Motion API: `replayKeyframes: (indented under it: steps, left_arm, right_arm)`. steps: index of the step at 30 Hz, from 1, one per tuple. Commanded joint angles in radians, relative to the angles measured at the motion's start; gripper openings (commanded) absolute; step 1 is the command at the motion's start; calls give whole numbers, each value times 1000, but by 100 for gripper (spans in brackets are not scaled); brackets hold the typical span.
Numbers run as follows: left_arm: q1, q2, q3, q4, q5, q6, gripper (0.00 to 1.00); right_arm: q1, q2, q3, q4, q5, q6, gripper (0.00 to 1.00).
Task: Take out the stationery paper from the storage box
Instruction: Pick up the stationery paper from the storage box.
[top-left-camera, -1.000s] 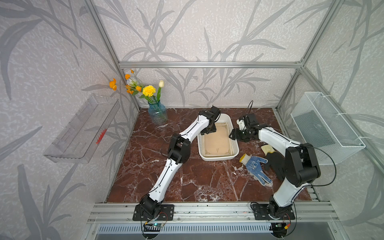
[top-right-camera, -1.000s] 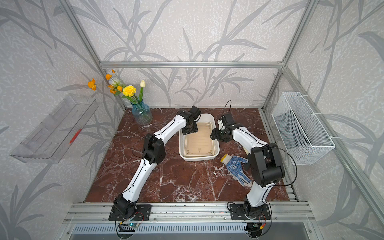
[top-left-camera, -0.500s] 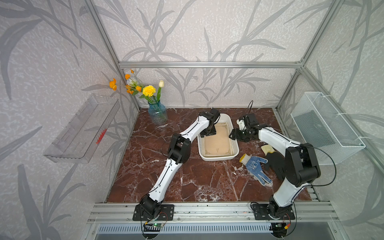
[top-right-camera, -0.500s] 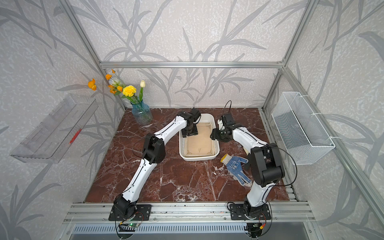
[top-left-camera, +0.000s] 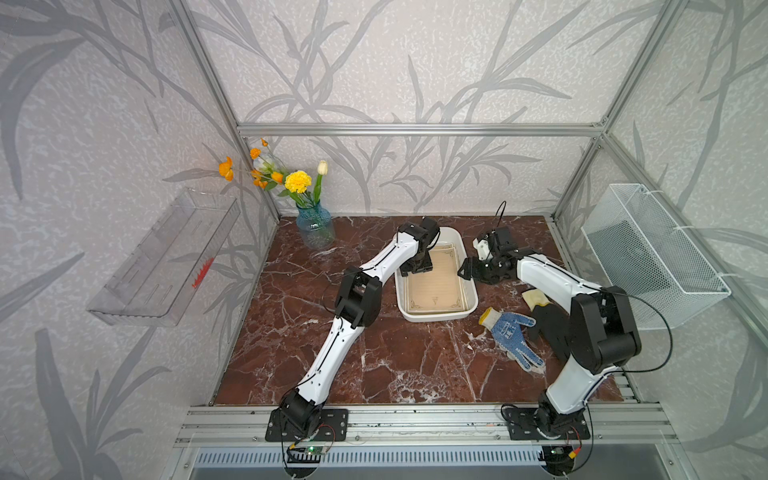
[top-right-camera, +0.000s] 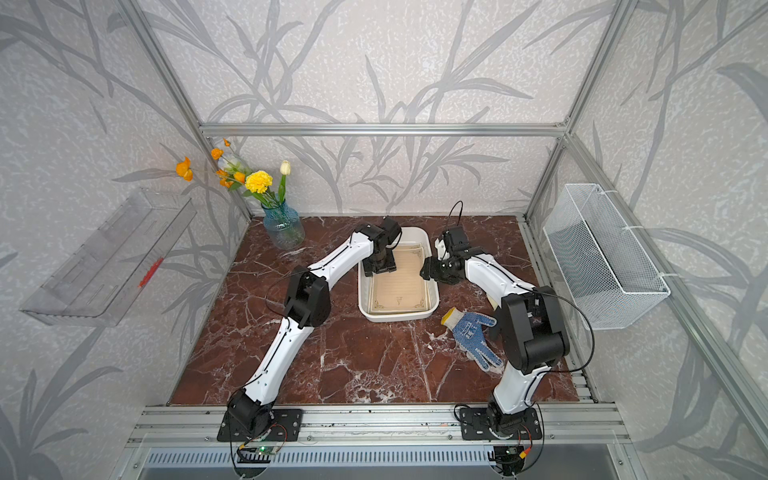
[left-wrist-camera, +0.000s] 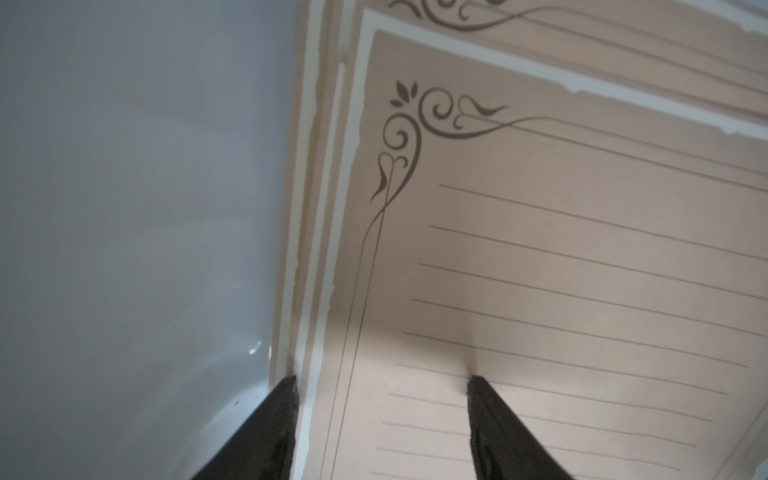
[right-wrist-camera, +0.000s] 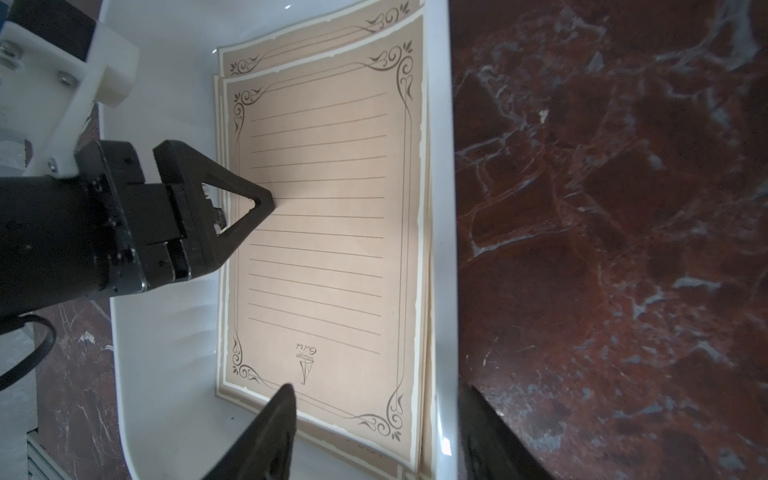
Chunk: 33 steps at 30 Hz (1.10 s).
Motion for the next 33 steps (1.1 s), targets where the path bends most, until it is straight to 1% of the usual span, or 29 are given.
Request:
replayKeyframes:
  steps: [1,5,10,14,18,26,33]
  left_arm:
    - [-3,-59,-7,-12,-41,33,66]
    - [-8,-52,-8,-8,-47,54,68]
    - [-16,-47,-9,-25,-103,76,71]
    - [-15,-33,-9,-25,-45,71,71]
    - [-14,-30,-11,-11,14,53,68]
    - [-14,-64,-12,0,-5,38,62]
    - [-13,-80,-17,34,41,29,55]
  right_arm:
    - [6,-9,7,-9,-13,-9,62]
    - [8,-9,6,-11,-10,-14,62]
    - [8,-11,6,-13,-7,-15,62]
    - [10,-8,7,-15,-8,-15,62]
    - [10,-6,9,-18,-5,-15,62]
    - [11,-14,7,-21,-2,-17,62]
    - [13,-27,7,-21,2,-15,62]
